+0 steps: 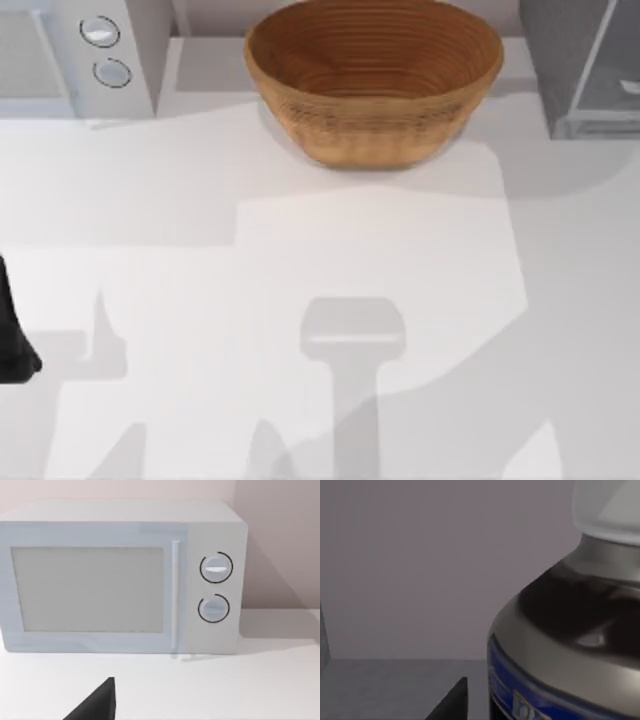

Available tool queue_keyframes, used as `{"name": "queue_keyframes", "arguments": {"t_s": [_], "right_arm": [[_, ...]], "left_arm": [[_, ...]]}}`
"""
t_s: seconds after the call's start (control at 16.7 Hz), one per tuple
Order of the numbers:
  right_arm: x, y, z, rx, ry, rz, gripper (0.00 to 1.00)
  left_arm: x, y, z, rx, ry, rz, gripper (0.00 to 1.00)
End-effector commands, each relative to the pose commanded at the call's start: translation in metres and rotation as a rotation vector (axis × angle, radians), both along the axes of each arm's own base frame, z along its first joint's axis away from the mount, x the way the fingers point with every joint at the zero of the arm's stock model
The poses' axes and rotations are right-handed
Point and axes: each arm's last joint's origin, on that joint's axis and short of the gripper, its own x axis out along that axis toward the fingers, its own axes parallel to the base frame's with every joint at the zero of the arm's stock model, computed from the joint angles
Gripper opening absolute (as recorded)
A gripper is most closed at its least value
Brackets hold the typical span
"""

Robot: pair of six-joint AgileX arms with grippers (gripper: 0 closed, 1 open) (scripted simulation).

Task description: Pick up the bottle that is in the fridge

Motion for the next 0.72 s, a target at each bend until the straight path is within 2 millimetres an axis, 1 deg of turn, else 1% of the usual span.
{"name": "queue_keyframes", "arguments": {"t_s": [0.48, 0.54, 0.72], "right_arm": [[0.0000, 0.0000, 0.0000, 0.000, 0.000, 0.000, 0.02], [0.0000, 0.0000, 0.0000, 0.000, 0.000, 0.000, 0.00], [0.0000, 0.0000, 0.0000, 0.000, 0.000, 0.000, 0.00]], "left_arm": [[0.0000, 0.0000, 0.0000, 0.000, 0.000, 0.000, 1.00], [0.0000, 0.0000, 0.0000, 0.000, 0.000, 0.000, 1.00], [0.0000, 0.0000, 0.0000, 0.000, 0.000, 0.000, 1.00]]}}
